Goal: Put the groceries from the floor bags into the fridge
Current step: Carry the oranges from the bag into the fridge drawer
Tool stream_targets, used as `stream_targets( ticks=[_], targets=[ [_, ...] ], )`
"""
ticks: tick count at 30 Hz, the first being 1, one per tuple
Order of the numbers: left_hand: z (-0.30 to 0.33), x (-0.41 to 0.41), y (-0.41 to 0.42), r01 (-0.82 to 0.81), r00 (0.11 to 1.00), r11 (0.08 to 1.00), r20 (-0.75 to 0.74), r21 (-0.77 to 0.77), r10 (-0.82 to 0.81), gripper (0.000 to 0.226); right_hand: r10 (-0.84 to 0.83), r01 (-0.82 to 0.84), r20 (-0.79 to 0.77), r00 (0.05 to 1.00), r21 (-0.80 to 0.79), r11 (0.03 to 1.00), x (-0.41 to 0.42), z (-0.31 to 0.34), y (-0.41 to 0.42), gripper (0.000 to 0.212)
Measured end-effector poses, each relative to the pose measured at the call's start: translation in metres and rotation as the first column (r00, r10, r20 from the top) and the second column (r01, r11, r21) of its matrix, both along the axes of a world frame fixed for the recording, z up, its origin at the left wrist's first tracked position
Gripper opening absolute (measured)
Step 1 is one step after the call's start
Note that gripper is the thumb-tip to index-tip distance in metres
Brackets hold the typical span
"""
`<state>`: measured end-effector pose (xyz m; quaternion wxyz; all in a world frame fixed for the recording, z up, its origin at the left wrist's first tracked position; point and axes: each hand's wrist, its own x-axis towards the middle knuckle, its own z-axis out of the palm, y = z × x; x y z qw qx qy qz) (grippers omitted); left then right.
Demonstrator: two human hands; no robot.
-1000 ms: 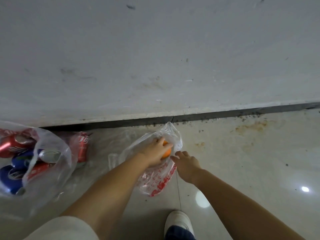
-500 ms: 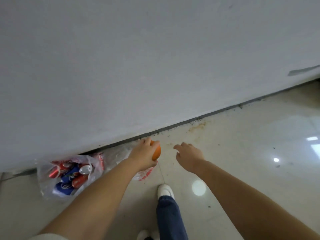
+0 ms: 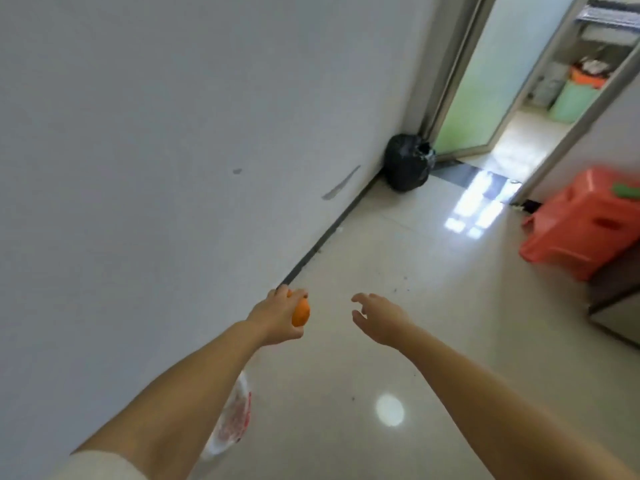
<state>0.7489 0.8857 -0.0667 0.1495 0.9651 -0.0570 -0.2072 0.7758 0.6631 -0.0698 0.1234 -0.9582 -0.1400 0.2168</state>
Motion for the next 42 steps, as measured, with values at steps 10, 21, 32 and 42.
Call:
stream_targets(
  ticks=[10, 21, 32, 42],
  targets=[
    [0.14, 0.02, -0.323, 0.466, 0.866, 0.879, 0.26, -0.104, -0.428, 0.071, -0.38, 0.42, 0.289, 0.879, -0.087, 0.904, -0.081, 0.134, -0.312, 0.025],
    [0.214, -0.07, -0.728, 0.743, 0.65, 0.638, 0.443, -0.201, -0.617, 0.064, -0.623, 0.752, 0.466, 0.628, -0.156, 0.641, -0.278, 0.224, -0.708, 0.032],
    [0.289, -0.047, -0.973, 0.879, 0.415, 0.473, 0.584, -0.06, -0.697, 0.068, -0.641, 0.821, 0.593, 0.487, -0.062, 0.567, -0.252, 0.289, -0.906, 0.027],
    [0.392, 0.048, -1.2, 0.917, 0.359, 0.37, 0.718, -0.151, -0.597, 0.065, -0.574, 0.87, 0.74, 0.349, -0.029, 0.491, -0.154, 0.375, -1.099, 0.03]
  ],
)
